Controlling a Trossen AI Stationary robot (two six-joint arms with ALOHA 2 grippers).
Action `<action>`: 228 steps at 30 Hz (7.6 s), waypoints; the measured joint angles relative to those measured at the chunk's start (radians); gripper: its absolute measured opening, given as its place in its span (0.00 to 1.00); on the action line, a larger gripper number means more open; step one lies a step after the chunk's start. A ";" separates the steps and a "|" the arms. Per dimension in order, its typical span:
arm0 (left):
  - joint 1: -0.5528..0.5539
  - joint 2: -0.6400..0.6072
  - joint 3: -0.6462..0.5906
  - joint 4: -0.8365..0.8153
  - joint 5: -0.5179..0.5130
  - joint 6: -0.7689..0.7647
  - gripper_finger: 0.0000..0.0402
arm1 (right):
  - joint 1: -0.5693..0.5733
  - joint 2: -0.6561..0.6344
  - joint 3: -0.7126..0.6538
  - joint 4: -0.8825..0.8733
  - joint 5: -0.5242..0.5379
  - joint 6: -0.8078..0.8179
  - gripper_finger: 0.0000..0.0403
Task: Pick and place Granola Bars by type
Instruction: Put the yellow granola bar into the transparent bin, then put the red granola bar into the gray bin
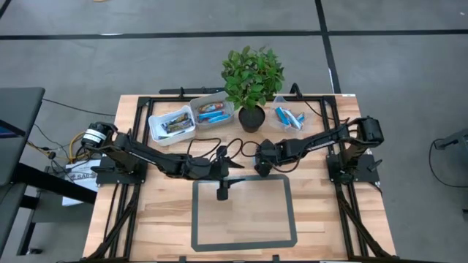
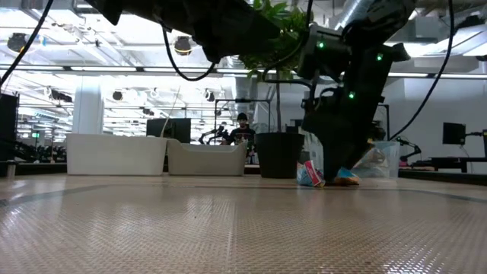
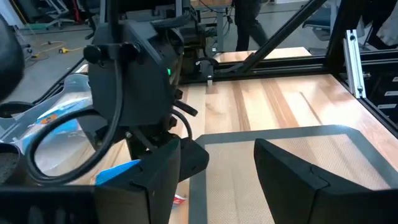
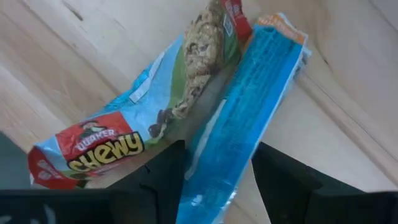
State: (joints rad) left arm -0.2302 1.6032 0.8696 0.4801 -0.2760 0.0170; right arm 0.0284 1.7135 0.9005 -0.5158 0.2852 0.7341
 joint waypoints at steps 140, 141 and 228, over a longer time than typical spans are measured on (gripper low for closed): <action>0.000 0.000 0.000 -0.021 -0.150 -0.089 0.50 | -0.003 -0.071 0.000 0.124 -0.109 -0.060 0.50; 0.001 0.000 0.000 -0.020 -0.150 -0.089 0.50 | -0.003 -0.061 0.000 0.126 -0.116 -0.060 0.51; -0.016 -0.171 0.000 0.197 -0.460 0.135 0.50 | 0.279 -0.289 0.001 0.861 0.559 -0.716 0.07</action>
State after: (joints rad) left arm -0.2462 1.4325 0.8696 0.6770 -0.7358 0.1518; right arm 0.3077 1.4246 0.9012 0.3454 0.8440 0.0177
